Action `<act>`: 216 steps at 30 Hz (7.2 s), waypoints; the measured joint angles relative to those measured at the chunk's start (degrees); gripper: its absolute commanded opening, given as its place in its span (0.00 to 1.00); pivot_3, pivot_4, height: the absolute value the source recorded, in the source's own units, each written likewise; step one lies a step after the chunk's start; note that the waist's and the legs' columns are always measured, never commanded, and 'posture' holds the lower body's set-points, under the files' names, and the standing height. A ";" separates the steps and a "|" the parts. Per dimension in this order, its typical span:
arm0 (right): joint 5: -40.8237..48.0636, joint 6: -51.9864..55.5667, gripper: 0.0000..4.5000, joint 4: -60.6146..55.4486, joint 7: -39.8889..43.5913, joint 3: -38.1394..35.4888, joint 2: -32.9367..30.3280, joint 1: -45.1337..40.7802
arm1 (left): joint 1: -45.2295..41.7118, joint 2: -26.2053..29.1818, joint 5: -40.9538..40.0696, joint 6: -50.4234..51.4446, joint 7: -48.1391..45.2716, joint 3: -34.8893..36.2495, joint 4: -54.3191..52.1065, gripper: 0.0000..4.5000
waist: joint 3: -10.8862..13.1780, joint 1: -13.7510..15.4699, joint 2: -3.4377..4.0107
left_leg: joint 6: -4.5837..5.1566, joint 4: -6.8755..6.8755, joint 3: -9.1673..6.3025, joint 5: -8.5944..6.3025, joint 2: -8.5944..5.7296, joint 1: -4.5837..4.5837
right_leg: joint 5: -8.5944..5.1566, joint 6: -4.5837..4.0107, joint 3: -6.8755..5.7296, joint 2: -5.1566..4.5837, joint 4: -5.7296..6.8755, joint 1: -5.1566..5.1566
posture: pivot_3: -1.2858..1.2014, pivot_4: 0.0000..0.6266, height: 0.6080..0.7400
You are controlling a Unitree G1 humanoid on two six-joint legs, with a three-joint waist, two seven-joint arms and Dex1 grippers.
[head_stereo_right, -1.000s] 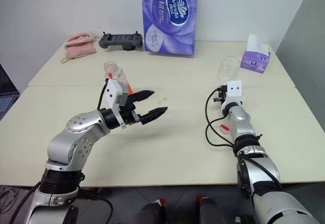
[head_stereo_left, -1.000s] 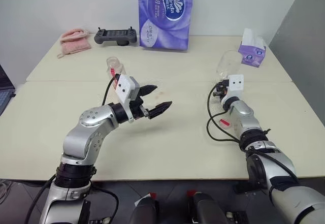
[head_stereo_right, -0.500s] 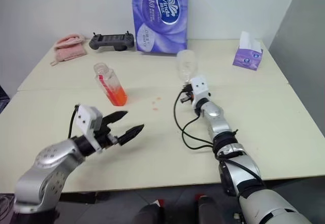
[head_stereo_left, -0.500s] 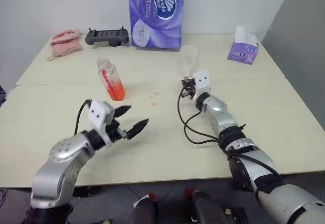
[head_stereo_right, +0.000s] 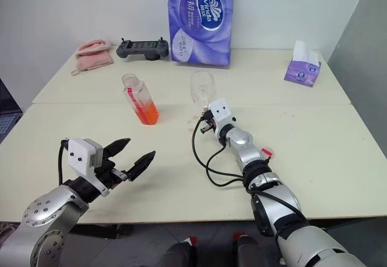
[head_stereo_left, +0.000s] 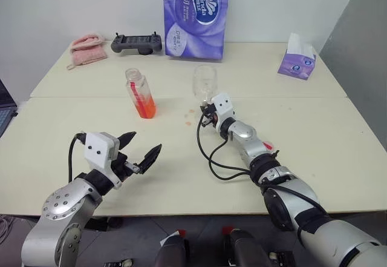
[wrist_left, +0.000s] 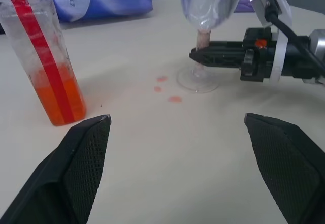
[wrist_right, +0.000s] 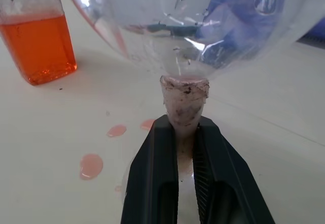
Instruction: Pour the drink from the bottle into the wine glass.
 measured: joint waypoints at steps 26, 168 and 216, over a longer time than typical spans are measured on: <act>-0.05 -0.66 1.00 -0.94 0.84 -1.30 -2.15 3.88 | -6.99 1.32 0.15 0.03 -2.59 -2.84 4.17 1.00 | 0.00 0.01 0.00 | -0.02 -0.03 0.01 0.01 0.01 0.02 | 0.00 0.00 0.01 0.03 -0.02 0.01 | 0.52 0.24 1.00; 22.43 36.61 1.00 -90.99 1.04 -3.39 -17.30 35.93 | -83.98 4.98 64.02 -73.81 8.81 -39.65 100.38 0.37 | 0.07 0.34 -0.36 | 0.00 -0.01 -0.12 0.01 -0.17 -0.17 | -0.04 0.06 -0.43 0.17 -0.02 -0.07 | 0.52 0.24 1.00; 22.55 39.01 1.00 -90.92 -0.79 -3.45 -16.79 33.55 | -87.61 6.36 72.08 -75.31 16.29 -45.03 102.53 0.37 | 0.07 0.32 -0.36 | 0.00 0.04 0.00 0.01 -0.17 -0.18 | -0.04 0.06 -0.35 0.17 0.07 -0.15 | 0.52 0.24 1.00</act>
